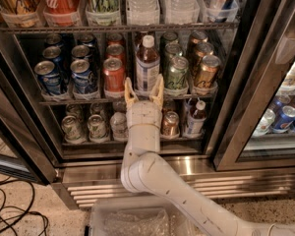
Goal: Pick blue plastic bottle from middle shelf of fridge
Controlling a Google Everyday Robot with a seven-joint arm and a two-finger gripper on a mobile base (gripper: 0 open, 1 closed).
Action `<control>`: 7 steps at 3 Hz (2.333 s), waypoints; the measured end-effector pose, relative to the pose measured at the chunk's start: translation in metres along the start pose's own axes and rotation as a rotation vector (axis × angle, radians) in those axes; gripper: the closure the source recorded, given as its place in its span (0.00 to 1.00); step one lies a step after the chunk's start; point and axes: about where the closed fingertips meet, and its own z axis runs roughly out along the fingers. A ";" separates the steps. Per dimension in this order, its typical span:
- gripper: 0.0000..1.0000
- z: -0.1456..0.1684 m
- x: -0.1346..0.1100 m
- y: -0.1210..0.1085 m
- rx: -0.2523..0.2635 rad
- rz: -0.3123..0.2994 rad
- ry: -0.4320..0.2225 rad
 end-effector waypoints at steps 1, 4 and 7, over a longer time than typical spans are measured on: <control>0.32 0.010 -0.001 0.002 0.005 0.009 0.006; 0.32 0.041 0.006 0.003 0.030 0.035 0.062; 0.97 0.043 0.010 -0.006 0.012 0.075 0.067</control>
Offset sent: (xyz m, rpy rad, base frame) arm 0.0321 0.0054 0.0090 0.0394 0.0327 -0.0081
